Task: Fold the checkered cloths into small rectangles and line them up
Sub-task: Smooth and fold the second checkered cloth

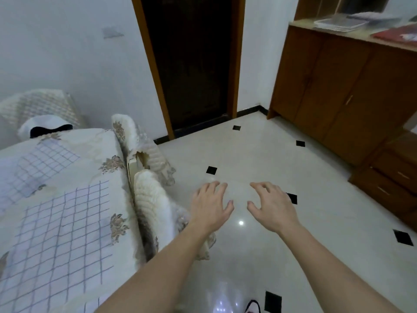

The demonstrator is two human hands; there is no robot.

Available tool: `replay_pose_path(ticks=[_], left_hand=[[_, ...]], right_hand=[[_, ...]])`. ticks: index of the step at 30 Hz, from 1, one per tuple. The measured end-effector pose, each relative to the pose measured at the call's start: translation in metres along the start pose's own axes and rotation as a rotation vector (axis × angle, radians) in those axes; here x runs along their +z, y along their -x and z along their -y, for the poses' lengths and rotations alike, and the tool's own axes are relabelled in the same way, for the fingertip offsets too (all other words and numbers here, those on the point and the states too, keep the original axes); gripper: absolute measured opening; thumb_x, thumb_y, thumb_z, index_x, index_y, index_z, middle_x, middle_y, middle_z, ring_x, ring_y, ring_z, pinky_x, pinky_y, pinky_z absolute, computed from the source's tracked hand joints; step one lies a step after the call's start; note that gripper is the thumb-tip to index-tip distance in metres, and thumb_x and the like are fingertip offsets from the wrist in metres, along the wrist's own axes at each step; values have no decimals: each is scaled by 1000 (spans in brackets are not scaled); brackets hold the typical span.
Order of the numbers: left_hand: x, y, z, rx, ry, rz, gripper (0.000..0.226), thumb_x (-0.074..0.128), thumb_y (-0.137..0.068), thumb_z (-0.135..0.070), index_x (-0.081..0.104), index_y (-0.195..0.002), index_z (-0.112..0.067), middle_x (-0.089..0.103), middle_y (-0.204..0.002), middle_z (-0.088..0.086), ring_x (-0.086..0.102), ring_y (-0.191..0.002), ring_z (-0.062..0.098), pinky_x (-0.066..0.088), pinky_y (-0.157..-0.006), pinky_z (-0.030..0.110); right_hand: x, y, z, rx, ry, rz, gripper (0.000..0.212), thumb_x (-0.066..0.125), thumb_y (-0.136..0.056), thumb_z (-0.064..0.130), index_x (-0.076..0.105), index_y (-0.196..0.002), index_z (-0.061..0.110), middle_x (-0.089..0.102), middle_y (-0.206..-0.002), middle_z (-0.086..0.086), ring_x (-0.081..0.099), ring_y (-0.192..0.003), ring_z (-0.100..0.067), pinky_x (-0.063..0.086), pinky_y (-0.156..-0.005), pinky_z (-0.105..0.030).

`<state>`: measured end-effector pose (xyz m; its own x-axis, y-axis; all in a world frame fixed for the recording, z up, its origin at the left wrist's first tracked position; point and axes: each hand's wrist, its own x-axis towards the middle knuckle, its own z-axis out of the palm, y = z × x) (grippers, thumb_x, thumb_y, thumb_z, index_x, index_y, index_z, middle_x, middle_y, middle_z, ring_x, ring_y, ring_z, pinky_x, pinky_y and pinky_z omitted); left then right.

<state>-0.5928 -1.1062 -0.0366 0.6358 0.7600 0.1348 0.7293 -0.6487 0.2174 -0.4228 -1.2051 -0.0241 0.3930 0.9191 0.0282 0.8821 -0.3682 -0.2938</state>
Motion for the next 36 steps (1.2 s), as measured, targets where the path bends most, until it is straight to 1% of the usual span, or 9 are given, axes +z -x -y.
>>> replay_pose_path(ticks=[3,7,11,15,18,20,28,34,36], left_hand=[[11,-41,-21,-29,-28,8,64,30,-87,-57,51,-138,-24,55,-139,0,49,-126,22,42,-101,41],[18,-84,-29,-99,-65,18,63,32,-88,-56,48,-139,-24,54,-140,0,49,-126,22,41,-100,41],[19,-113,-20,-186,-82,45,58,38,-94,-55,41,-144,-25,48,-145,-1,44,-130,21,36,-103,40],[16,-137,4,-255,-106,34,57,40,-95,-53,40,-145,-24,48,-145,0,44,-130,23,36,-103,41],[10,-150,34,-309,-125,15,56,41,-95,-52,40,-144,-24,48,-144,0,45,-129,24,39,-100,42],[3,-159,59,-362,-145,-34,56,42,-94,-52,41,-143,-25,49,-142,0,47,-127,24,42,-97,41],[-15,-183,173,-671,-107,-265,55,41,-86,-53,59,-128,-23,63,-122,-2,58,-111,23,51,-86,40],[-27,-162,238,-960,-91,-351,48,39,-91,-51,59,-126,-26,62,-127,-3,57,-115,24,50,-88,41],[-28,-142,251,-1052,-77,-309,50,37,-94,-51,54,-133,-25,58,-134,-2,54,-120,24,48,-92,42]], right_hand=[[-10,-44,-33,-48,4,29,57,52,-92,49,45,-145,28,50,-141,3,44,-132,-19,37,-106,-38],[-17,-100,-53,-111,18,112,58,49,-92,50,43,-145,29,50,-140,2,45,-130,-21,39,-104,-38],[-11,-147,-51,-195,22,177,58,47,-93,51,41,-146,30,50,-140,2,45,-129,-21,39,-104,-38],[0,-192,-31,-294,24,215,57,47,-93,51,41,-146,30,50,-140,1,46,-129,-21,40,-103,-39],[9,-228,-5,-382,29,241,56,47,-93,50,42,-145,29,51,-138,1,47,-127,-22,41,-101,-40],[13,-255,19,-458,27,234,56,47,-93,50,43,-144,29,53,-134,1,49,-125,-22,42,-100,-39],[39,-355,158,-788,39,223,53,47,-95,50,42,-144,30,52,-136,2,49,-123,-20,42,-100,-38],[75,-388,255,-1023,83,280,48,48,-95,48,47,-138,28,54,-133,2,50,-120,-22,43,-96,-38],[87,-384,283,-1103,67,322,47,49,-94,46,48,-138,28,55,-132,2,50,-120,-21,43,-95,-37]])
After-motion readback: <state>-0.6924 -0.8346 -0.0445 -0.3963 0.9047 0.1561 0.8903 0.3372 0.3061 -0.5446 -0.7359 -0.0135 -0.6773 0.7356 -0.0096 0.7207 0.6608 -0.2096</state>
